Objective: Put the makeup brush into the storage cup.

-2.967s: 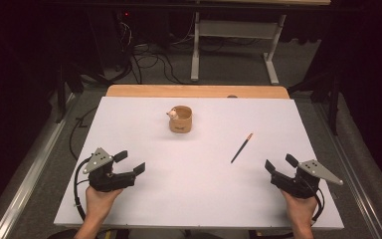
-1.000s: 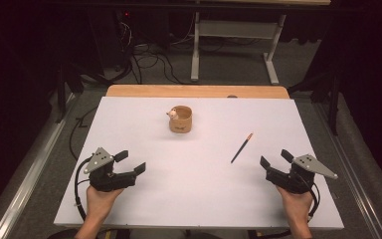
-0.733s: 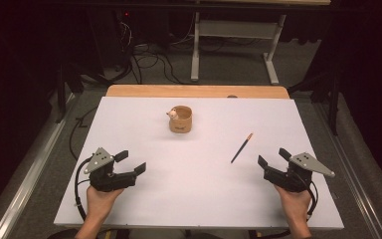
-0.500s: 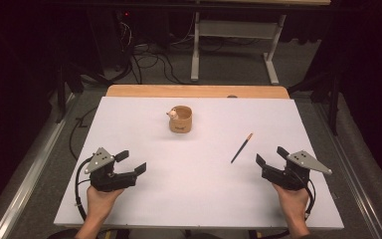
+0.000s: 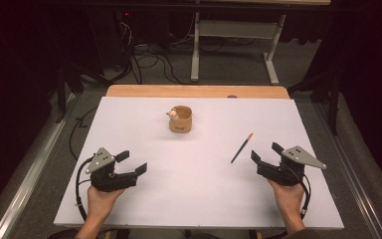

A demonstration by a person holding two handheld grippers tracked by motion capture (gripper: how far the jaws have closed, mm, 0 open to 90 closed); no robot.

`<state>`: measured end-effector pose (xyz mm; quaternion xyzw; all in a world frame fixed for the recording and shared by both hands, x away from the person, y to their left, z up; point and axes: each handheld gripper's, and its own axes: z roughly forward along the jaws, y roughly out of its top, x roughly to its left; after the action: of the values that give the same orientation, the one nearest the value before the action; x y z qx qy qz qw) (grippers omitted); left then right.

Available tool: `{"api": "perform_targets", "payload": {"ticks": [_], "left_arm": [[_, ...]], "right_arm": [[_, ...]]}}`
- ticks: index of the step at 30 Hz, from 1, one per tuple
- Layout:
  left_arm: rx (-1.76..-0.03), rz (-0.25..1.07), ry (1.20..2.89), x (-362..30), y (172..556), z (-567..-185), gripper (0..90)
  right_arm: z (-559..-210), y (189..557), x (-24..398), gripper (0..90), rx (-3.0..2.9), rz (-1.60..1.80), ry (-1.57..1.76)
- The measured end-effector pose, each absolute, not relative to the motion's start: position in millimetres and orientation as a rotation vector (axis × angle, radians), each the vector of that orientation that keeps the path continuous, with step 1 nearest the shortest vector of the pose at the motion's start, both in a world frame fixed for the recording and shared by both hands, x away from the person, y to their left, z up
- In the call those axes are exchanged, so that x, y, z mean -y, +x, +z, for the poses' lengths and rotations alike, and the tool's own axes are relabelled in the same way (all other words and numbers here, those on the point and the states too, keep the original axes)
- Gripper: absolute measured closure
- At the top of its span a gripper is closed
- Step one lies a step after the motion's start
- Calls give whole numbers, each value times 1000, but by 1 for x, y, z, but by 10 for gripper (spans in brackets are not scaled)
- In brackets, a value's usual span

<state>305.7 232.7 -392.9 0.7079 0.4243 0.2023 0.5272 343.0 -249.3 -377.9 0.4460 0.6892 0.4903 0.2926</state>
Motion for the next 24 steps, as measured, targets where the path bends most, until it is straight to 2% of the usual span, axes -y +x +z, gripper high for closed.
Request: {"api": "perform_targets", "payload": {"ticks": [24], "left_arm": [[-1011,479,1697,-232,306,-393,192]], "right_arm": [[-365,377,227,221,-1834,1338,1199]]}}
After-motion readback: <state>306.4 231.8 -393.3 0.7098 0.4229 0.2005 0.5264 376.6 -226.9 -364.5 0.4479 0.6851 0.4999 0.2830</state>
